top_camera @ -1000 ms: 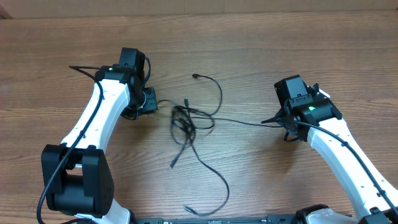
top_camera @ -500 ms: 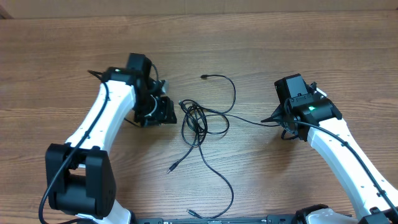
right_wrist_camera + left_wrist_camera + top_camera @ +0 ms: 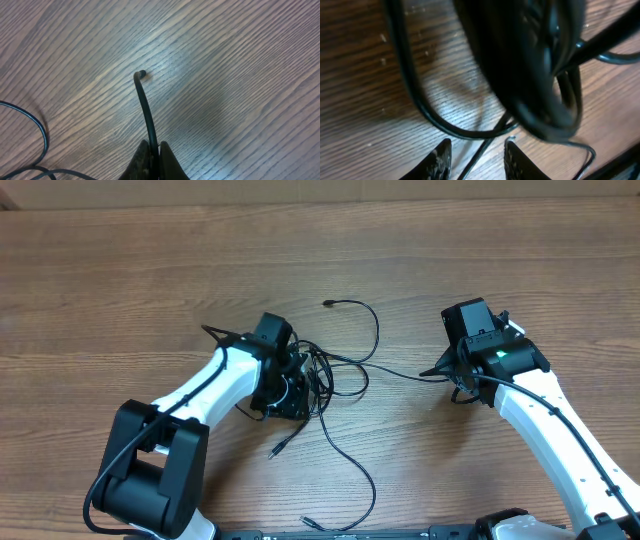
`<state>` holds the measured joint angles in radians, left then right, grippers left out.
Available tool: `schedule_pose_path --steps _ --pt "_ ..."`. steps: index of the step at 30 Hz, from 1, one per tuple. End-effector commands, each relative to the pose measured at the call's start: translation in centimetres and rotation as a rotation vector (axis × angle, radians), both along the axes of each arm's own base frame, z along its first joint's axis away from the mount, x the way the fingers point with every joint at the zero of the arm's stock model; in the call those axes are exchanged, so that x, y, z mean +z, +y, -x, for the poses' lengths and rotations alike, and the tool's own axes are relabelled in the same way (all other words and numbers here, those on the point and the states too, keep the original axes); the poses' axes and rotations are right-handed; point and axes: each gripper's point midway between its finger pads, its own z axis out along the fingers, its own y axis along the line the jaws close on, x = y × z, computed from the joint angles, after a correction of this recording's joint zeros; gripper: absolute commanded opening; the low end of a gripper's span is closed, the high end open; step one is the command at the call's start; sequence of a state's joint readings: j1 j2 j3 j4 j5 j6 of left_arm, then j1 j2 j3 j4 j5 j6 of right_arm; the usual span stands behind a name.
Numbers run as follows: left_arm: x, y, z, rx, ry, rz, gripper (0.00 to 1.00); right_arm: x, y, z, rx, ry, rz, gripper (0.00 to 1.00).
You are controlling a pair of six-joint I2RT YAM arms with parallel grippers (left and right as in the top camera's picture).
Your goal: Untangle cables
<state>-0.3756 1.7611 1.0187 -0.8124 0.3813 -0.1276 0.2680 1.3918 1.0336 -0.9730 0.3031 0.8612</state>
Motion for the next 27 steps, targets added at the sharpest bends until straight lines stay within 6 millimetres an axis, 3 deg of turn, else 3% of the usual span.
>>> schedule_pose_path --steps 1,10,17,27 --pt "-0.6 0.5 0.3 0.065 0.014 -0.061 0.35 0.6 -0.3 -0.1 -0.015 -0.025 -0.004 0.04" --pt "-1.0 0.6 2.2 -0.019 0.027 -0.155 0.42 0.6 -0.1 -0.3 -0.012 -0.034 -0.016 0.04" --pt "-1.2 -1.1 3.0 -0.144 -0.033 -0.186 0.43 0.7 0.6 -0.7 -0.002 -0.045 -0.050 0.04" --pt "-2.0 2.2 1.5 -0.009 -0.109 -0.401 0.44 0.6 0.9 -0.7 0.004 -0.043 -0.067 0.04"
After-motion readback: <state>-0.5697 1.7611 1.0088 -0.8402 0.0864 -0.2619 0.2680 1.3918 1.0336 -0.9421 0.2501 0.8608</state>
